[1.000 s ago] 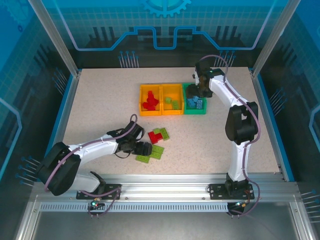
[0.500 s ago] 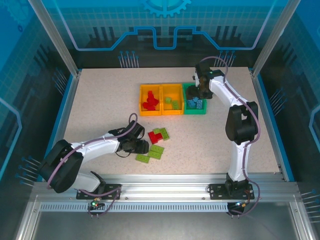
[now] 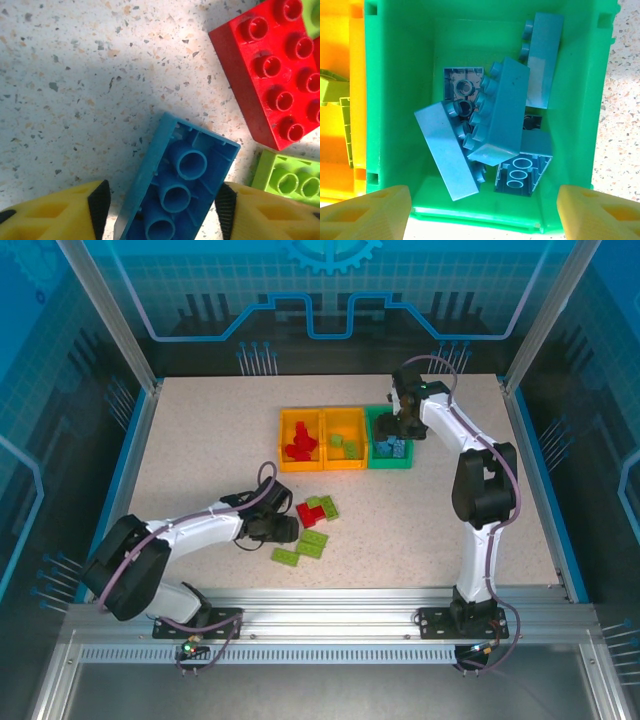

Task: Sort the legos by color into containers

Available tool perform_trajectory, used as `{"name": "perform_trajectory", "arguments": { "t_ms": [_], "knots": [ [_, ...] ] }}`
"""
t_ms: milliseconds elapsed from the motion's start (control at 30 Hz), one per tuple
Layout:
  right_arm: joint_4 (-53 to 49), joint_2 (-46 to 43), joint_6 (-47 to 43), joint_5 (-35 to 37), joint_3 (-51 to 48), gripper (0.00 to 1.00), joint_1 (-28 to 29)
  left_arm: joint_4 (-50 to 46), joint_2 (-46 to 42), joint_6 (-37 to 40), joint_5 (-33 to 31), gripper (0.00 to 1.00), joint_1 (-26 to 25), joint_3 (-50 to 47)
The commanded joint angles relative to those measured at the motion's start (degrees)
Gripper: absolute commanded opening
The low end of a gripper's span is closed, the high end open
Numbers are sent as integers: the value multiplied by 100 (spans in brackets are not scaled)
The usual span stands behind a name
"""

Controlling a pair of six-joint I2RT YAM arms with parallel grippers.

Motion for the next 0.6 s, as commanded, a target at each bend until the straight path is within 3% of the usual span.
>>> {"name": "perform_trajectory", "arguments": {
  "t_ms": [0, 100, 333, 567],
  "knots": [
    [47, -308, 101, -103, -75, 78, -107, -81, 127, 80, 75, 53, -23, 137],
    [119, -384, 114, -180, -143, 79, -135, -84, 205, 81, 98, 42, -31, 156],
    [274, -625, 117, -202, -293, 79, -141, -135, 98, -29, -1, 32, -34, 156],
    [656, -1085, 209, 180, -783, 80, -218, -257, -140, -52, -60, 29, -31, 361]
  ]
}}
